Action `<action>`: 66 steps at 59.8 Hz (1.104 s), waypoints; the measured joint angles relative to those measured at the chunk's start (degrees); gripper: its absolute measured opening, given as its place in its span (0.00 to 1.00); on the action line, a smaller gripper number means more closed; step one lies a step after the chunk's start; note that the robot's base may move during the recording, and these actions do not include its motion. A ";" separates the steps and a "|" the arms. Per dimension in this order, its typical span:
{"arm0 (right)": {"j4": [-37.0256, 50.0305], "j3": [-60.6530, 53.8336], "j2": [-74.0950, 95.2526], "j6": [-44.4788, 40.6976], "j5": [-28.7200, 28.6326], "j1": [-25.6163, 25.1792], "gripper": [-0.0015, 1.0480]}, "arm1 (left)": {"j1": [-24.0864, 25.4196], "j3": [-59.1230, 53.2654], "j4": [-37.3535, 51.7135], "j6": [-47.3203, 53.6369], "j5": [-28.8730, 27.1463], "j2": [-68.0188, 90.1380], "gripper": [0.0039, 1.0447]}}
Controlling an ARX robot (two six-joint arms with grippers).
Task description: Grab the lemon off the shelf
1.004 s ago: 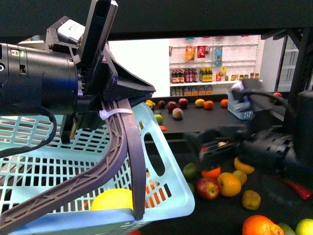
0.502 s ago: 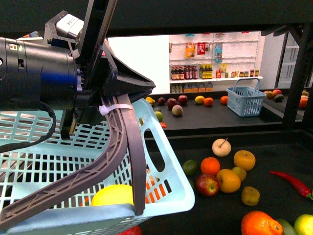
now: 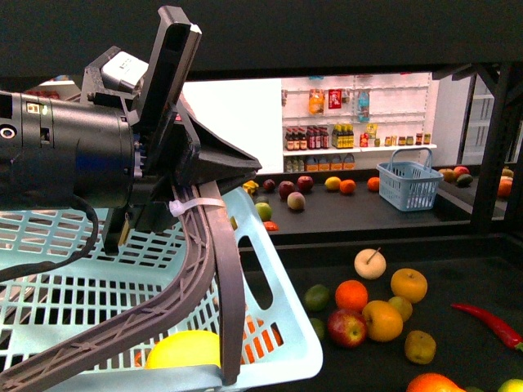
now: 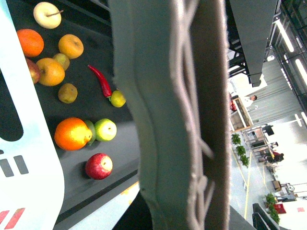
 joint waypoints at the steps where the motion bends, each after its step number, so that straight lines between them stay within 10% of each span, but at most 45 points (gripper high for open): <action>1: -0.13 -0.39 -0.85 0.00 0.92 0.92 0.35 | 0.00 0.00 0.00 -0.09 0.11 0.00 0.06; 14: -0.57 -3.93 -5.53 -0.11 4.42 6.75 0.02 | 0.02 0.00 0.00 -0.09 0.07 0.00 0.06; 50: -0.26 -6.34 -8.70 0.15 4.39 6.95 0.03 | 0.00 0.00 0.00 -0.04 0.11 0.00 0.06; 66: -0.26 -6.34 -8.70 0.15 4.39 6.95 0.41 | 0.00 0.00 0.00 -0.04 0.11 0.00 0.06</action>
